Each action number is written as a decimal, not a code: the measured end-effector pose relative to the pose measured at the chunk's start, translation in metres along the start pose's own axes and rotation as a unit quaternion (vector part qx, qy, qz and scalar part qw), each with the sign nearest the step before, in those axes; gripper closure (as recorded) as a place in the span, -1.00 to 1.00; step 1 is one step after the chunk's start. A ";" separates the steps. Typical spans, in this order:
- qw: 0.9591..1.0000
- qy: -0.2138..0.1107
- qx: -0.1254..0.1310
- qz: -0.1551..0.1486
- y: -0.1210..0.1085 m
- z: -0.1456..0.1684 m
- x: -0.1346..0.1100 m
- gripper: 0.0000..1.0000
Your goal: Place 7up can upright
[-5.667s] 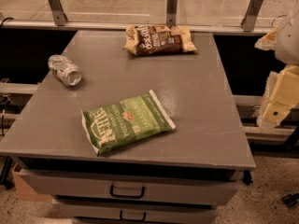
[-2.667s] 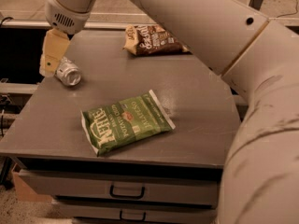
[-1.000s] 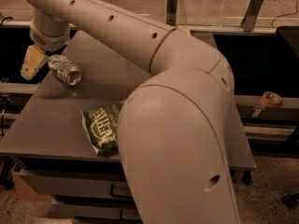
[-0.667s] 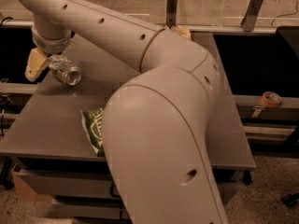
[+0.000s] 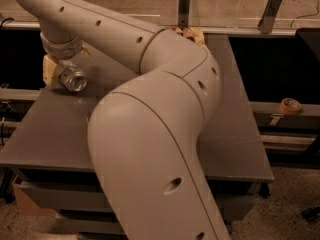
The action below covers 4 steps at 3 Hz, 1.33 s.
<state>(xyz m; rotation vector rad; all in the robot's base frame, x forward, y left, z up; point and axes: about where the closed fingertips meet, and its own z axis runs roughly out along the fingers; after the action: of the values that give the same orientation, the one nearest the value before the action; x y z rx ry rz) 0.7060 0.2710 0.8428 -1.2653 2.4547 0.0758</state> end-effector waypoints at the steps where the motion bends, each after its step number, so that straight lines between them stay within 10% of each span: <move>1: 1.000 0.021 0.007 0.014 -0.003 0.005 0.005 -0.16; 3: 0.999 -0.017 0.028 0.016 -0.012 -0.022 -0.007 0.77; 4: 0.994 -0.091 0.056 -0.006 -0.031 -0.074 -0.005 1.00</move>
Offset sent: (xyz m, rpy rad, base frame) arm 0.0042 -0.0051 0.0065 -0.0154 0.0041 -0.0711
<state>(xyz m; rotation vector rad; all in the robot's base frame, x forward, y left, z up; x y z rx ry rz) 0.7109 0.2406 0.9172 -1.1709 2.2627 0.0472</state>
